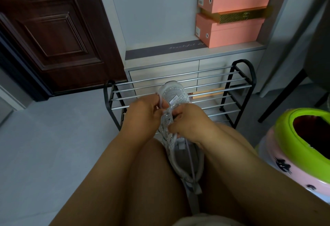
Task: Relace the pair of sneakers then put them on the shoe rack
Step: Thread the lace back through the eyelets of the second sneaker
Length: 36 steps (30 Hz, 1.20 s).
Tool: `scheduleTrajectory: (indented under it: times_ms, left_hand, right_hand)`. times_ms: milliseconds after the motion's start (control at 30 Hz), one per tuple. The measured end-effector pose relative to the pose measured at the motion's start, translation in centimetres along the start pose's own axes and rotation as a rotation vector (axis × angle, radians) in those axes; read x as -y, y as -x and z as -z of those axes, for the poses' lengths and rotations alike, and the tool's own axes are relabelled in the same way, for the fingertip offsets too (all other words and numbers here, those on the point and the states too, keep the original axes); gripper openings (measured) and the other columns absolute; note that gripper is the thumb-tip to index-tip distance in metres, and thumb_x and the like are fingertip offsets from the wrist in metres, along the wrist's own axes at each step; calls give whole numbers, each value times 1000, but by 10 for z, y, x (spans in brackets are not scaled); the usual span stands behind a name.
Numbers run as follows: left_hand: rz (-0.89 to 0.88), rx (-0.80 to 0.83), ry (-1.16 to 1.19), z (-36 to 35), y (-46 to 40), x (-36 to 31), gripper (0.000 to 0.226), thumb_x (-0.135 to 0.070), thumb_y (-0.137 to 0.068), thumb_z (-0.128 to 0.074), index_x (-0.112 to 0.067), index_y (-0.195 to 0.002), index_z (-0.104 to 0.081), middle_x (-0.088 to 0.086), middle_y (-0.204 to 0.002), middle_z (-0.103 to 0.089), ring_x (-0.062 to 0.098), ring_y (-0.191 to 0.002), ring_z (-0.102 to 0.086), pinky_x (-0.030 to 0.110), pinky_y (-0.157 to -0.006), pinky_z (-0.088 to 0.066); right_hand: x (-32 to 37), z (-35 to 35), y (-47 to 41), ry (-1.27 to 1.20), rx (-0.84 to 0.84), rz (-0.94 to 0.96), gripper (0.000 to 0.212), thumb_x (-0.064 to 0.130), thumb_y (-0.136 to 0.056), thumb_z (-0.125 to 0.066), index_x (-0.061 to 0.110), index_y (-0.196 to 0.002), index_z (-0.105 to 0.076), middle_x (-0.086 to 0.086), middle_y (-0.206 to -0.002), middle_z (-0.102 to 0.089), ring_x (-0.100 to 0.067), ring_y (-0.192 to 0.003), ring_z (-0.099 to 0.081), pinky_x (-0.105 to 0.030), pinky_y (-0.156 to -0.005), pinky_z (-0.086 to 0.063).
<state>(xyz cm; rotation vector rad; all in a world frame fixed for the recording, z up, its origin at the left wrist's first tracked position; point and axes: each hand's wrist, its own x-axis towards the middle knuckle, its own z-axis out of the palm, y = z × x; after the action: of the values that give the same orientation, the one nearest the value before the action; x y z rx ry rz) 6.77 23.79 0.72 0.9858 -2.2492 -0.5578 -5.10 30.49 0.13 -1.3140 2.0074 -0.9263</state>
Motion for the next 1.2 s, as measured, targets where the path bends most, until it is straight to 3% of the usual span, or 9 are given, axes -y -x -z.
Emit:
scheduleTrajectory:
  times_ms: [100,233,433,600,700,800,933,1067,1200]
  left_hand:
    - [-22,10,-23,0,-2,-1,10,-10,-82,-69,-19,-86,-70,-19,-74,-58,-7,-68,-54,4,-64,-39]
    - [-69,-48,-67,0,-1,2,12,-10,-79,-72,-21,-84,-70,-7,-84,-67,8,-73,-60,21,-69,-48]
    - [7,-9,20,-5,1,0,14,-7,-79,-71,-20,-84,-68,-22,-71,-56,-10,-66,-54,0,-63,-39]
    - [112,-18,141,-9,-1,2,10,-9,-77,-74,-18,-79,-69,-10,-72,-64,1,-66,-60,12,-62,-48]
    - [185,-18,163,-10,0,7,6,-13,-76,-76,-14,-76,-70,-5,-71,-67,11,-68,-66,28,-68,-55]
    - [213,-26,98,-9,-3,10,25,-25,-79,-75,-4,-69,-64,4,-65,-66,20,-65,-65,40,-66,-55]
    - [212,26,37,-3,1,-1,35,-40,-84,-66,-8,-71,-63,9,-67,-66,24,-66,-64,35,-62,-51]
    - [308,224,116,6,1,-11,35,-44,-66,-79,-20,-88,-66,-5,-78,-68,10,-72,-64,27,-61,-51]
    - [295,295,9,9,-3,-13,33,-22,-64,-80,-15,-92,-63,-1,-79,-66,16,-74,-63,30,-66,-52]
  right_hand:
    - [-2,-1,-2,-38,-1,-4,15,4,-65,-68,11,-57,-59,-4,-53,-57,-25,-58,-62,-39,-62,-53]
    - [-3,0,-1,-87,21,0,4,1,-64,-67,2,-67,-65,-9,-57,-62,-24,-58,-64,-49,-67,-58]
    - [-3,-2,-1,-113,49,-10,11,-1,-65,-69,0,-76,-67,-2,-52,-57,-23,-57,-64,-50,-70,-58]
    - [1,3,3,-192,79,-37,13,-3,-69,-71,1,-81,-67,-6,-60,-61,-20,-57,-63,-42,-69,-59]
    - [5,6,8,-286,113,-61,17,-9,-70,-69,8,-73,-65,-10,-65,-63,-12,-47,-59,-25,-53,-52]
    - [7,10,8,-477,167,-138,18,-15,-73,-60,-1,-84,-65,-12,-67,-61,-13,-48,-58,-20,-48,-52]
    - [8,18,3,-728,268,-275,19,-10,-81,-43,-3,-85,-61,-16,-66,-61,-16,-50,-61,-20,-51,-55]
    - [6,26,0,-843,284,-310,21,1,-81,-39,-3,-83,-59,-15,-60,-62,-21,-48,-62,-25,-49,-56]
    - [5,25,-2,-819,306,-313,26,6,-84,-41,-8,-95,-60,-19,-72,-62,-23,-52,-63,-24,-45,-52]
